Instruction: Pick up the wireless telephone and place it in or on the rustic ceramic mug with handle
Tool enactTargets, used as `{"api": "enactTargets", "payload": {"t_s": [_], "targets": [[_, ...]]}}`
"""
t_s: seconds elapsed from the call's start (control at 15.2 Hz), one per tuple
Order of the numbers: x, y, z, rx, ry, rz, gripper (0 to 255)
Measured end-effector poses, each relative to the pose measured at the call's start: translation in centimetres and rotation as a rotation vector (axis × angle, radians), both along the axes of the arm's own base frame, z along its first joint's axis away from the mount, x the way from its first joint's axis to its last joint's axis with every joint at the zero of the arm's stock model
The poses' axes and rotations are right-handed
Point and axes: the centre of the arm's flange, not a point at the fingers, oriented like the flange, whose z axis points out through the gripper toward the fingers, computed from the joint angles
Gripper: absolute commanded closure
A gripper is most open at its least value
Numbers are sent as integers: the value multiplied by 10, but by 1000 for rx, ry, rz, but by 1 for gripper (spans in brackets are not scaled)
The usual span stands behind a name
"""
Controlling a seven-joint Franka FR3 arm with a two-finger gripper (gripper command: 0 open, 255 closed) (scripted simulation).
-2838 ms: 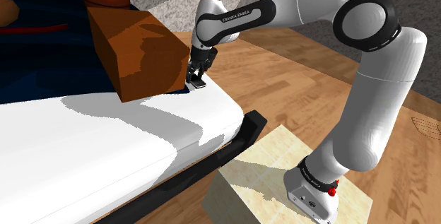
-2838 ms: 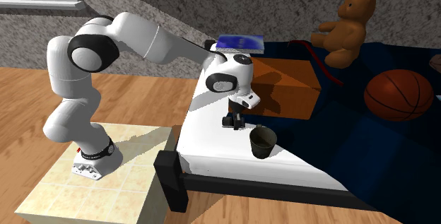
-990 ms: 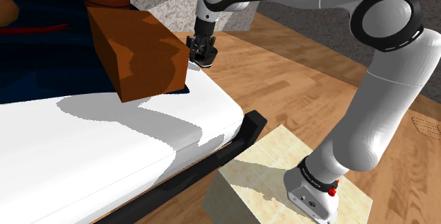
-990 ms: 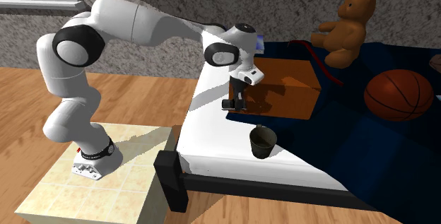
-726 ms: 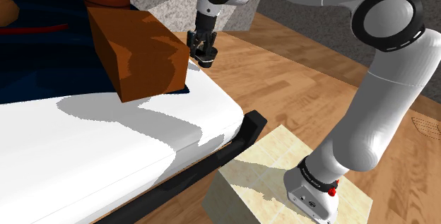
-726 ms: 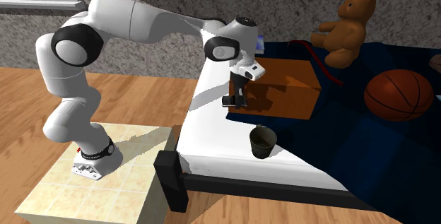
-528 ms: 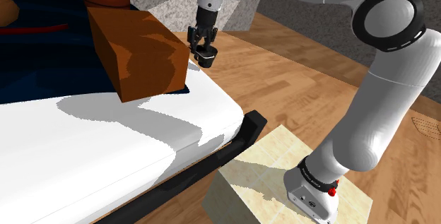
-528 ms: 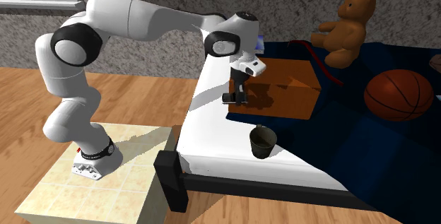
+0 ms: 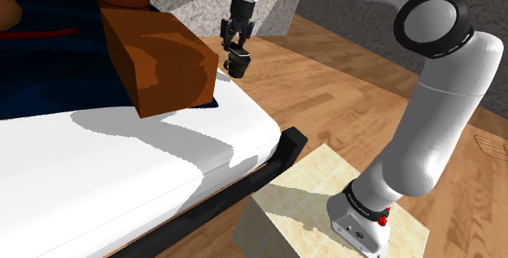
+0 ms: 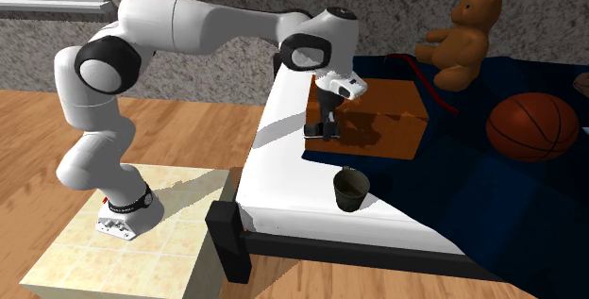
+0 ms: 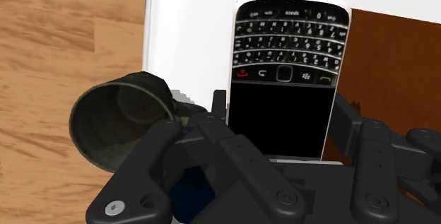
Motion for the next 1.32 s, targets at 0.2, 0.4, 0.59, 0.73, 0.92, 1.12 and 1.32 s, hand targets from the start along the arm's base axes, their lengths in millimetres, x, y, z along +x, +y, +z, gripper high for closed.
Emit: {"api": "enactTargets", "payload": {"t_s": [0.2,0.4,0.59,0.73,0.92,1.12,1.32], "targets": [[23,-30,-1,0,0,0,255],[49,-59,7,0,0,0,255],[77,-88,6,0,0,0,255],[88,-106,3,0,1,0,255],[93,-112,-12,0,1,0,255],[95,-113,-28,0,1,0,255],[94,-113,-44,0,1,0,255]]}}
